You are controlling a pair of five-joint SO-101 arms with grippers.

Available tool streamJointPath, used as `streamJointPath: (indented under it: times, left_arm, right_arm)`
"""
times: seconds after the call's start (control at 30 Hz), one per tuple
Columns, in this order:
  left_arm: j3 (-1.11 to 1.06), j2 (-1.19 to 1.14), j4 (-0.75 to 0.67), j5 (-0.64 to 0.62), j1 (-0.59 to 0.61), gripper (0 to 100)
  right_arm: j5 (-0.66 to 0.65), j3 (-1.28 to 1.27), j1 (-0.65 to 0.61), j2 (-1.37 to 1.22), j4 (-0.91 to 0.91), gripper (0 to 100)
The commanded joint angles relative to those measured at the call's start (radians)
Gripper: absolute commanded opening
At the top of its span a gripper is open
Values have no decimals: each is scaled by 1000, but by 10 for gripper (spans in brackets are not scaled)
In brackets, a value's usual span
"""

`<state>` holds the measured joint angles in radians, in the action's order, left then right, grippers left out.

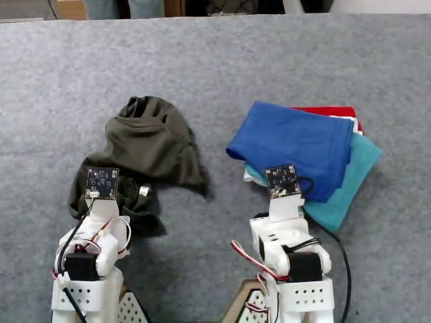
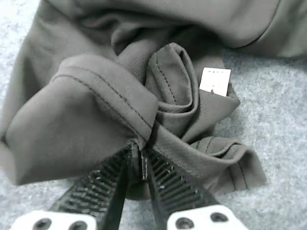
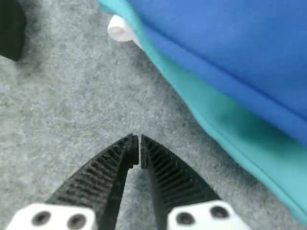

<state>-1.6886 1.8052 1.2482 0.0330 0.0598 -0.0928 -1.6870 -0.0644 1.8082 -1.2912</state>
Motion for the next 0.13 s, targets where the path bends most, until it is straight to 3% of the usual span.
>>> streamJointPath:
  times: [0.0, 0.1]
  left_arm:
    - [-10, 11, 26, -9, 2, 29]
    - [-10, 11, 26, -9, 2, 29]
  right_arm:
    - [3, 2, 5, 67, -6, 15]
    - [3, 2, 5, 67, -6, 15]
